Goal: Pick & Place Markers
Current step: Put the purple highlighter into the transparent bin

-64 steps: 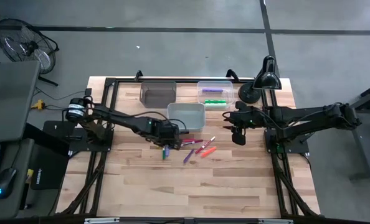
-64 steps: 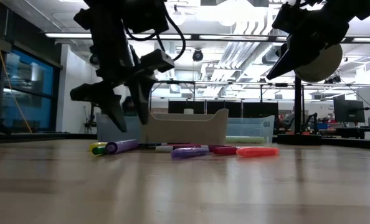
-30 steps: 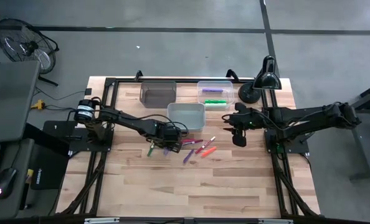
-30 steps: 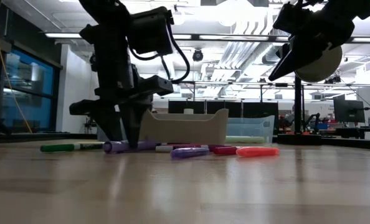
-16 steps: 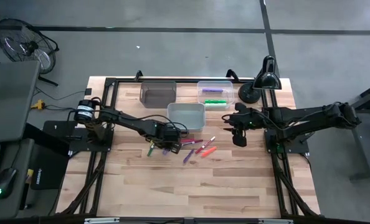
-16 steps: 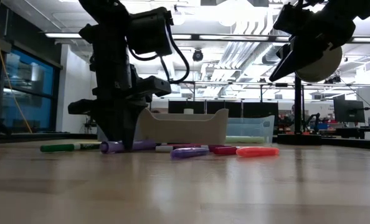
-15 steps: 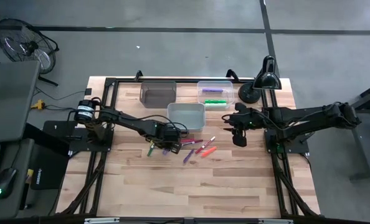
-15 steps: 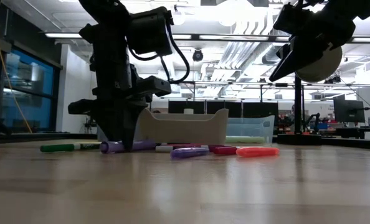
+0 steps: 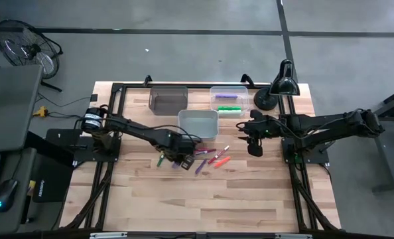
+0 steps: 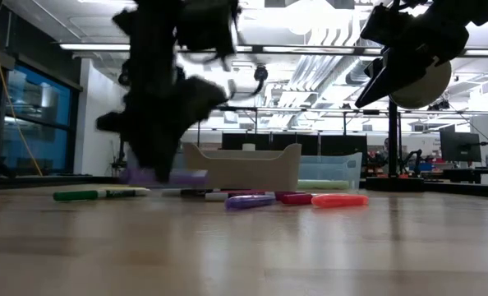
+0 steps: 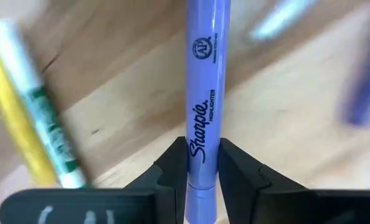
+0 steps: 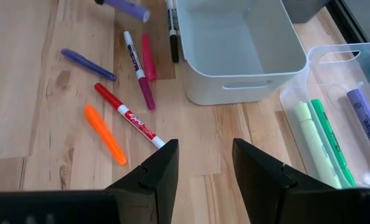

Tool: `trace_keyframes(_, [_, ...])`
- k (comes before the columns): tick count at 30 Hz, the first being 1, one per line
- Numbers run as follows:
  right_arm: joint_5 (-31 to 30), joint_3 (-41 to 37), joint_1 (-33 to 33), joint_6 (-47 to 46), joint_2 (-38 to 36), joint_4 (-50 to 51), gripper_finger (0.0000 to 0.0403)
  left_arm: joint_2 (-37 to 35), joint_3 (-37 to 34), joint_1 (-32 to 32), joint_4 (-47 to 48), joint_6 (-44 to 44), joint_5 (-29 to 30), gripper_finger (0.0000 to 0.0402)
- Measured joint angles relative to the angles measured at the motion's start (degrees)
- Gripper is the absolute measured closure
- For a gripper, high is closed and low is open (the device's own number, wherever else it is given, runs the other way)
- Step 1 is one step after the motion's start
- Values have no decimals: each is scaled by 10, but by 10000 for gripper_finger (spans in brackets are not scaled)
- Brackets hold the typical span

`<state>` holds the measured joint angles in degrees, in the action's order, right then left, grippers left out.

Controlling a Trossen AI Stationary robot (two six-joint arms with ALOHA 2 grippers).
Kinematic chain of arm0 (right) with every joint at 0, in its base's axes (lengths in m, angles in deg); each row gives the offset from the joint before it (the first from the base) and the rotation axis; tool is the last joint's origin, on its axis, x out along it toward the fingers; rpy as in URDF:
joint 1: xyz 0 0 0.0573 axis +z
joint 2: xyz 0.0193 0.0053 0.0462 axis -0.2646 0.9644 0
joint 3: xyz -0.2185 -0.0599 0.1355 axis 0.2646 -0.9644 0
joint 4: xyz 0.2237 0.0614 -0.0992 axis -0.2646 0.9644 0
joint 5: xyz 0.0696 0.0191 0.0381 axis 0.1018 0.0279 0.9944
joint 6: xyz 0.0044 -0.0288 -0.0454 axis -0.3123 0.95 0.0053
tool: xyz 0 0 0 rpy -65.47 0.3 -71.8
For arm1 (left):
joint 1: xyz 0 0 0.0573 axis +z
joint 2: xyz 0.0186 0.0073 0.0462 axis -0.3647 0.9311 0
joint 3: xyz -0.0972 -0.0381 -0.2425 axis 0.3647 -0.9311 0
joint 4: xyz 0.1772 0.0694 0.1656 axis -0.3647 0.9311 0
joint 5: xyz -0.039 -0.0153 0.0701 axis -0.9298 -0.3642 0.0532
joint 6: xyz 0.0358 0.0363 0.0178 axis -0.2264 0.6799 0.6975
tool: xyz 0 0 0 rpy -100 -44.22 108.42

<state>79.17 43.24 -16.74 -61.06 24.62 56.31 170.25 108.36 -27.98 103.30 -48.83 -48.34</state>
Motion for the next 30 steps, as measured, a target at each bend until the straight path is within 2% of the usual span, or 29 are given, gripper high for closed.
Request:
trace_keyframes(8, [34,0,1,4,0,-14,263,-2,104,-29,94,52,57,334])
trace_keyframes(14, [50,0,19,34,0,-87,263,-2,165,-49,104,110,126,334])
trace_keyframes(21, [52,0,51,61,0,-187,263,-3,197,-52,38,187,211,334])
trace_keyframes(30, [52,0,73,130,17,-275,263,-3,212,-51,-43,275,241,334])
